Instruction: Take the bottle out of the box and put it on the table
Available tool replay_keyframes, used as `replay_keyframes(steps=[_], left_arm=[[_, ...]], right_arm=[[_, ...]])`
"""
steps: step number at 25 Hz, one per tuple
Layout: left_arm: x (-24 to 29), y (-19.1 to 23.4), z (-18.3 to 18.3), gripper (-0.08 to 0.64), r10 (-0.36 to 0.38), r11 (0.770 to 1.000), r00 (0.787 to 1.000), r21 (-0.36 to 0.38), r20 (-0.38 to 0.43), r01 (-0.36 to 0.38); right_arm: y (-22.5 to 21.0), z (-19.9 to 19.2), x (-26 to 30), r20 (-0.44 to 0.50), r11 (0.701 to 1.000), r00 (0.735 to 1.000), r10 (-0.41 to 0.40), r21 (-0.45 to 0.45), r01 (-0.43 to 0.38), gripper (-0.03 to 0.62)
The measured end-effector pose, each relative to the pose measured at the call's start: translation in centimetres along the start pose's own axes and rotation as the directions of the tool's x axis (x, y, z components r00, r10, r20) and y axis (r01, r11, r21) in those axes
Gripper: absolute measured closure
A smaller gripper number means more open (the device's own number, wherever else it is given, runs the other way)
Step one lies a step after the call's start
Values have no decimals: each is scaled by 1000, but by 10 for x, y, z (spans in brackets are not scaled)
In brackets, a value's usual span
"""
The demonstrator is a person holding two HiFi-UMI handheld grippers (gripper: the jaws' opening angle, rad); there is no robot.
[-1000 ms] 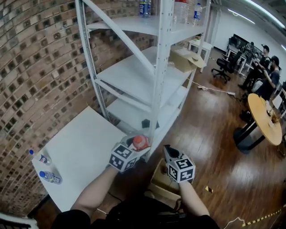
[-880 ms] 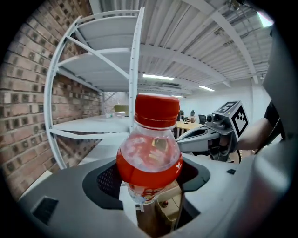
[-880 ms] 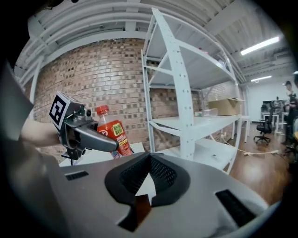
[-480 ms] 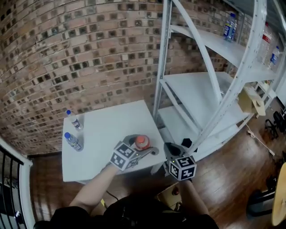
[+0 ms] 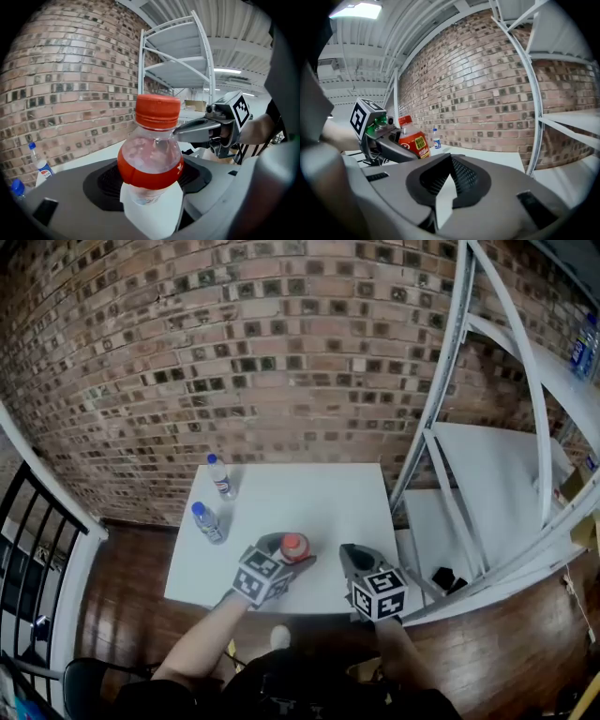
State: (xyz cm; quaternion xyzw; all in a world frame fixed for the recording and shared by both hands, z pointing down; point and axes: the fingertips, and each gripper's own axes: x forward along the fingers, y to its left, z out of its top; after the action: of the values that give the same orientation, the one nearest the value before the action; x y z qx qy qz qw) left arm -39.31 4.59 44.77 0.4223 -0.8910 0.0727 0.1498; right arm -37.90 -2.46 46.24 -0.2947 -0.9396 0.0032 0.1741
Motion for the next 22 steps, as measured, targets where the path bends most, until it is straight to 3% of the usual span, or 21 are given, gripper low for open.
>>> replay_keyframes(steps=[11,16,22], left_arm=[[1,142,0,244,91,995,995,-52,43,-89],[17,185,-7,244,122,988,992,-94,25,-119],[54,226,-20,244,183,970,983,-159,-10,-182]], right_arm=[[12,58,133,4,998,1000,22,-58,-22,588],[16,60,179,-51,992,994,99,-72,-103,588],[-23,45,218,-136,987,983,125,-82,-136,588]])
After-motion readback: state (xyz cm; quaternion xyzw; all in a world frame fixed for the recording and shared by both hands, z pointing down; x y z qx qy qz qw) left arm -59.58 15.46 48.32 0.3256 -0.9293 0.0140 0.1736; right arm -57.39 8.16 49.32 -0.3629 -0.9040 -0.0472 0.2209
